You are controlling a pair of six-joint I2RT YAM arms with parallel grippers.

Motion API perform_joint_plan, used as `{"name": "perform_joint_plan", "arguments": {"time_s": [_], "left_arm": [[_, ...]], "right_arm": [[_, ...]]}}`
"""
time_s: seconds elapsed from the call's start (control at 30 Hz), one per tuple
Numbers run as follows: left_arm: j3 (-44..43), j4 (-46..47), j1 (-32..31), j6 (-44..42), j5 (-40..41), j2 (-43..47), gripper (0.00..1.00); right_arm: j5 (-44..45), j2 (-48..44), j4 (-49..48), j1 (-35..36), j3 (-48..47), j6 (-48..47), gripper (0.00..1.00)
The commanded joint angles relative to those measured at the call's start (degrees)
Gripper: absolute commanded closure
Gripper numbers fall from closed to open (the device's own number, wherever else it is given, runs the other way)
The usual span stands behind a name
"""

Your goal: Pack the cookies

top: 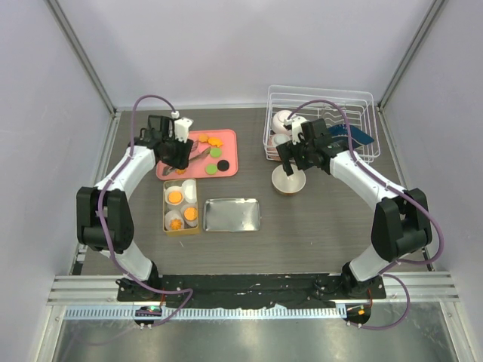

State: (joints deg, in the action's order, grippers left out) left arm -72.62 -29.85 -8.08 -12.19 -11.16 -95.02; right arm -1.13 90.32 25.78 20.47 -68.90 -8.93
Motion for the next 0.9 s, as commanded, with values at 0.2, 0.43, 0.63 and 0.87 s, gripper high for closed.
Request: {"name": "perform_joint_plan", "arguments": {"time_s": [0.2, 0.43, 0.63, 0.87], "left_arm": [[-1.30, 2.42, -0.89, -0.12, -1.32, -0.69, 0.55], [-1.30, 2.34, -0.98, -0.47, -1.15, -0.95, 0.59], [-1.39, 2.34, -0.89, -0.03, -1.06, -0.52, 0.64], [-0.51, 2.42, -0.98, 0.32, -0.44, 3.00, 0.67]], "right_arm": [[0.69, -0.06, -0.47, 0.27, -2.38, -0.48, 0.00], [0.69, -0.06, -0.47, 0.27, -2.37, -0.56, 0.00], [0.69, -0.15, -0.47, 0.27, -2.37, -0.56, 0.00], [0.60, -0.15, -0.38, 0.27, -2.38, -0.56, 0.00]]}}
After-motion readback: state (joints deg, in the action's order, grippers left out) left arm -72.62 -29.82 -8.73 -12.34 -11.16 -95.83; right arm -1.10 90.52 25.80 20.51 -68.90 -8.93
